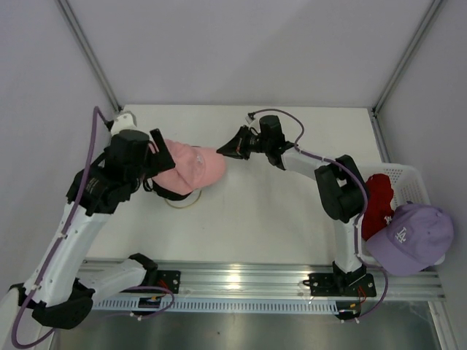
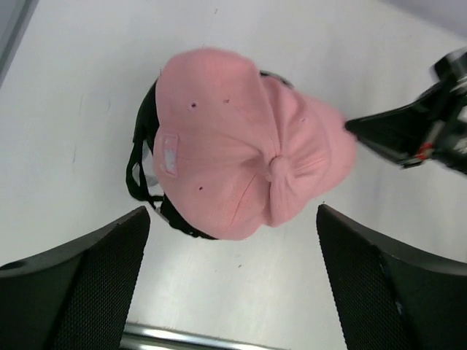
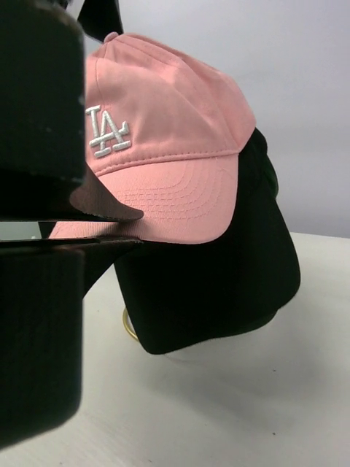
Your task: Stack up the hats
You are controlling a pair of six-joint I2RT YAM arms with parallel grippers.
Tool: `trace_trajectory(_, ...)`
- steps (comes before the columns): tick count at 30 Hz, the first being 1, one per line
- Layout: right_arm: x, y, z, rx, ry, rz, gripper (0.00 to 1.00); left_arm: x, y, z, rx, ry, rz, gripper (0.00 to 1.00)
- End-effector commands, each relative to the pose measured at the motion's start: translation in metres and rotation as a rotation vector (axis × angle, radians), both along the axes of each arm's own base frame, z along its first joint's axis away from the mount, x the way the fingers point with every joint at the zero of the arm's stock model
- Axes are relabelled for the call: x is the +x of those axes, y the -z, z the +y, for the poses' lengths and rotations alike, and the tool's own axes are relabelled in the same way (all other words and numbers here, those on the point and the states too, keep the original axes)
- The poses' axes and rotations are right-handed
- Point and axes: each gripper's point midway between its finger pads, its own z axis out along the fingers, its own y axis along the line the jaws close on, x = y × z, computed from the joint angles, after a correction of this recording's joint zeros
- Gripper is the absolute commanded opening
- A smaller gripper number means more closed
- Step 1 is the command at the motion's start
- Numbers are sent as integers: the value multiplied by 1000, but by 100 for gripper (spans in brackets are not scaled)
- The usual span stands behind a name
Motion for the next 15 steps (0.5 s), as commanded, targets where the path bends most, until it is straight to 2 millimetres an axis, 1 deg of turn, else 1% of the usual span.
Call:
trace_trajectory(1,11,32,-1,0,-5,0,0,-4,-72,11,-24,23,-230,98)
trace_trajectory(2,11,30,-2,32,-21,0,0,-8,-86,14,-35,23,-270,99)
trace_trajectory(3,14,27,-1,67,-22,-12,0,-11,-94,17,-43,21,-292,100)
trace_trajectory(6,13,24,2,82,-53,-29,0,-14,-90,28,-47,-22,-274,100)
trace_trajectory(7,13,25,3,78,-63,-36,0,-15,-86,31,-51,-35,-259,99)
trace_trajectory(8,12,20,7,86,-86,-50,0,-12,-68,38,-44,-71,-217,99)
trace_trajectory(9,11,20,9,89,-99,-48,0,-12,-61,40,-55,-81,-204,100)
trace_trajectory(10,11,24,11,90,-106,-32,0,-11,-55,35,-96,-53,-186,100)
trace_trajectory(11,10,22,12,97,-117,-23,0,-6,-44,43,-121,-92,-175,99)
trace_trajectory(12,10,23,12,103,-121,-20,0,-3,-30,43,-142,-92,-150,97)
trace_trajectory(13,9,22,13,114,-123,0,0,-2,-24,36,-191,-53,-151,96)
trace_trajectory(14,5,19,12,130,-140,10,0,0,-22,42,-208,-77,-155,95)
trace_trajectory(15,5,8,12,169,-150,-27,0,1,-19,41,-223,-68,-152,94)
